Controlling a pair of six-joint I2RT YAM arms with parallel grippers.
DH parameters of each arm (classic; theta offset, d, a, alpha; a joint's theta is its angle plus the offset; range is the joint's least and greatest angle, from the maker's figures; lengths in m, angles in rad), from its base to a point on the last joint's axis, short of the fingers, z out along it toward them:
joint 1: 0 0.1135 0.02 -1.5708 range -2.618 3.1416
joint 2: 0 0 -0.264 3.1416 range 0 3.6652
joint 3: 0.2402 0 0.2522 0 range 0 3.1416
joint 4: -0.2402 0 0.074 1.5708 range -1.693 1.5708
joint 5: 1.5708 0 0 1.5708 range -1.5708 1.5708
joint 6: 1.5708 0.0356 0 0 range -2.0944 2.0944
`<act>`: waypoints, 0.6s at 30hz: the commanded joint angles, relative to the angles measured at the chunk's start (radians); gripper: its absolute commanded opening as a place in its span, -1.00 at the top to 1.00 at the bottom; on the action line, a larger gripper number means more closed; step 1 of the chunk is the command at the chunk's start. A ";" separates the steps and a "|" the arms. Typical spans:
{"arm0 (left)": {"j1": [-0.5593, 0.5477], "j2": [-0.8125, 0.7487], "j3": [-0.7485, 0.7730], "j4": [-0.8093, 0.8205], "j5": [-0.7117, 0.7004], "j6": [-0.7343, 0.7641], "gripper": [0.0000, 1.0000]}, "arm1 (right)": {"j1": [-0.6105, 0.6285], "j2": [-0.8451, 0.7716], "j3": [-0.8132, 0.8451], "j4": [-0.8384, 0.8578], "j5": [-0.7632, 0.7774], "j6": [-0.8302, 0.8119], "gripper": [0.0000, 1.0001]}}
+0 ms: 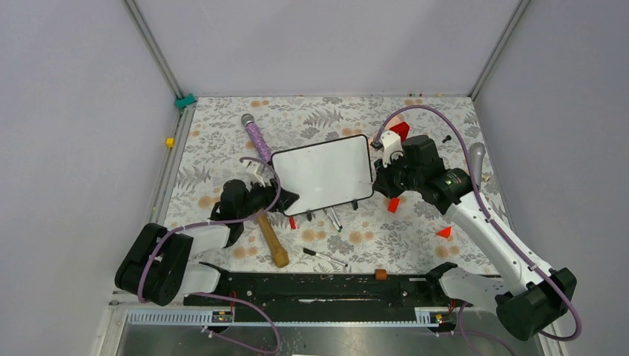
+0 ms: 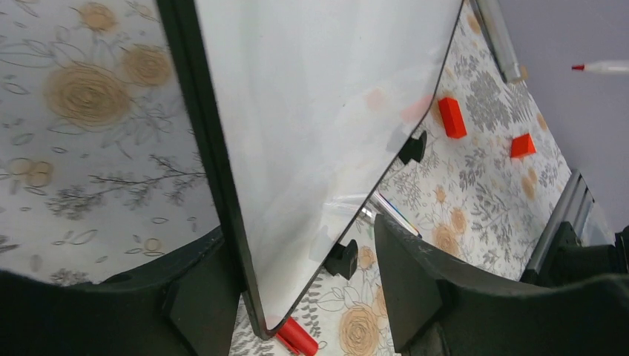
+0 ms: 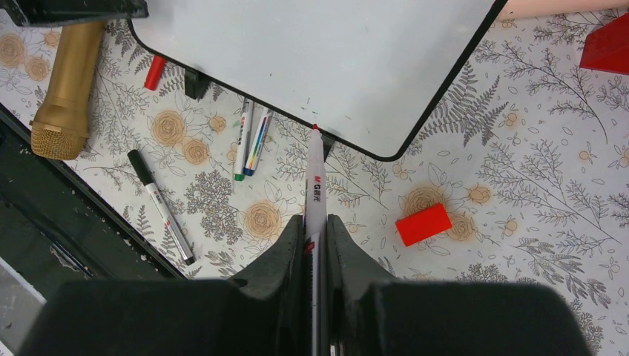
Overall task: Write a sentence on the whiteboard
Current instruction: Adjust the whiteboard at the center of the board.
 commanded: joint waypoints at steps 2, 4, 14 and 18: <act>-0.076 -0.026 0.030 0.004 -0.063 0.023 -0.24 | 0.007 -0.006 0.034 -0.001 -0.016 -0.014 1.00; -0.084 -0.024 0.023 0.009 -0.077 0.020 -0.26 | 0.007 -0.007 0.034 -0.001 -0.014 -0.014 1.00; 0.022 -0.082 0.000 0.070 0.067 -0.005 -0.42 | 0.007 -0.029 0.022 0.027 -0.058 0.017 1.00; 0.095 -0.167 0.071 -0.122 0.112 0.086 -0.76 | 0.007 -0.042 0.019 0.028 -0.075 0.019 1.00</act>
